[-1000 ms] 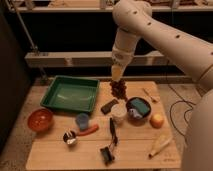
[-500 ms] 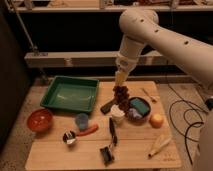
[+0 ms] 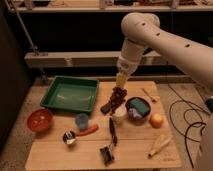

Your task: Place grapes in paper cup

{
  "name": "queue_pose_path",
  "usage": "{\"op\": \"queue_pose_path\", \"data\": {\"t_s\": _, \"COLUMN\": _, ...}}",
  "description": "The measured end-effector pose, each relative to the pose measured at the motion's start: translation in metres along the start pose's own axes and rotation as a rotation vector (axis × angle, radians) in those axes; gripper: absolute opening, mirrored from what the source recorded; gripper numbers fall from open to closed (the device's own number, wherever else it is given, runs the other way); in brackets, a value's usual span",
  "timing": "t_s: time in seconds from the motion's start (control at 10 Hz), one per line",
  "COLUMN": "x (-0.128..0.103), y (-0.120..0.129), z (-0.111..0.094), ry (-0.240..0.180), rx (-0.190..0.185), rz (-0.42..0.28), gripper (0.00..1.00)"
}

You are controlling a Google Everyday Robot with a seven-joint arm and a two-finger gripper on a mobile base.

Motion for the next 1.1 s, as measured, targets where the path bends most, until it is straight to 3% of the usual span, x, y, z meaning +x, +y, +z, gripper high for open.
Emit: {"op": "queue_pose_path", "data": {"t_s": 1.1, "x": 0.0012, "y": 0.0049, "z": -0.0036, "ry": -0.008, "rx": -0.012, "rz": 0.002, "gripper": 0.00}}
